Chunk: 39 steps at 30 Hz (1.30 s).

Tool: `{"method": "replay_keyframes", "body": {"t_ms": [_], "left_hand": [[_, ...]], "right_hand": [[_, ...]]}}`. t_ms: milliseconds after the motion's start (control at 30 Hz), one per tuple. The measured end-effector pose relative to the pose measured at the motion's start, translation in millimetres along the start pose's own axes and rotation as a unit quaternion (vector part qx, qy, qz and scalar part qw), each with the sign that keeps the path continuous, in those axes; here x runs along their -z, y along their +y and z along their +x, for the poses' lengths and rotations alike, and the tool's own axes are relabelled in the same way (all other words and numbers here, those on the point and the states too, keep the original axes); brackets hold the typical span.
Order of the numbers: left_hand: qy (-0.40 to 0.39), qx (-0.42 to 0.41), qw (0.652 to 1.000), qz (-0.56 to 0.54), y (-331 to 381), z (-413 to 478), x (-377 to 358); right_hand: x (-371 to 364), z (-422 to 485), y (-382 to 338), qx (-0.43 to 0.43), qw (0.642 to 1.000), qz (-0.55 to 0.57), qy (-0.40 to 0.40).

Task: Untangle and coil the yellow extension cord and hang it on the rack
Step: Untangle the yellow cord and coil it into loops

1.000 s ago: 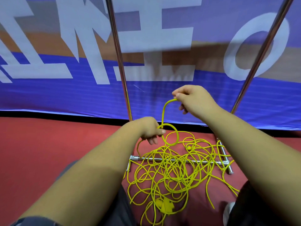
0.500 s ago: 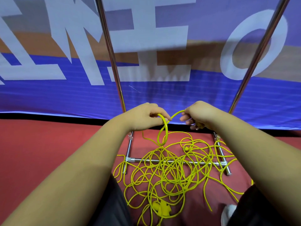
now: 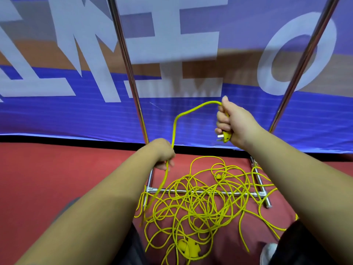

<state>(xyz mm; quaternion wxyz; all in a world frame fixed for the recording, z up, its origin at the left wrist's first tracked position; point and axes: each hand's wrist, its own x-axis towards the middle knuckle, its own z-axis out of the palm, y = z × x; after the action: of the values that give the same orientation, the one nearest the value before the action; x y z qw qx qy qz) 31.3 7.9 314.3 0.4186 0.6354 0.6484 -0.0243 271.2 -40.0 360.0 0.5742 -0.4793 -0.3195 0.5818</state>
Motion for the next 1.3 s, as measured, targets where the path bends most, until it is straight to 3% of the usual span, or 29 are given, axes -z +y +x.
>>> {"method": "replay_keyframes", "body": {"t_ms": [67,167,233,333,433,533,633,767,833,933,1033,1133,1300], "left_hand": [[0.085,-0.006,0.981,-0.176,-2,12,5],[0.163,-0.071,0.892,-0.415,1,17,21],[0.205,-0.148,0.845,-0.472,4,16,33],[0.311,-0.271,0.864,-0.289,0,13,50],[0.364,-0.288,0.881,-0.090,-10,8,61],[0.347,-0.286,0.893,0.029,-16,2,70],[0.321,-0.281,0.904,0.016,-17,-11,77],[0.178,-0.212,0.949,-0.154,-11,-25,67],[0.094,-0.176,0.937,-0.287,-9,-24,64],[0.013,-0.147,0.893,-0.426,-6,-21,62],[0.023,-0.146,0.864,-0.481,-1,-20,60],[0.052,-0.161,0.874,-0.456,-3,-19,57],[0.096,-0.195,0.888,-0.405,-6,-17,54]], "right_hand": [[-4,0,5,0.016,0.999,-0.021,-0.044],[-9,-3,12,-0.001,0.998,-0.031,-0.059],[-11,-3,16,-0.016,0.997,-0.071,-0.038],[-9,-2,18,-0.033,0.994,-0.102,0.019],[-2,0,17,-0.039,0.992,-0.097,0.070],[10,5,16,-0.045,0.982,-0.084,0.163],[19,8,15,-0.054,0.972,-0.077,0.215],[17,13,22,-0.086,0.975,-0.057,0.196],[10,12,28,-0.101,0.977,-0.061,0.175],[4,9,38,-0.117,0.971,-0.161,0.135],[-3,2,45,-0.169,0.960,-0.211,0.068],[-7,-4,49,-0.209,0.950,-0.231,0.024],[-13,-12,40,-0.152,0.952,-0.264,-0.021]]}}
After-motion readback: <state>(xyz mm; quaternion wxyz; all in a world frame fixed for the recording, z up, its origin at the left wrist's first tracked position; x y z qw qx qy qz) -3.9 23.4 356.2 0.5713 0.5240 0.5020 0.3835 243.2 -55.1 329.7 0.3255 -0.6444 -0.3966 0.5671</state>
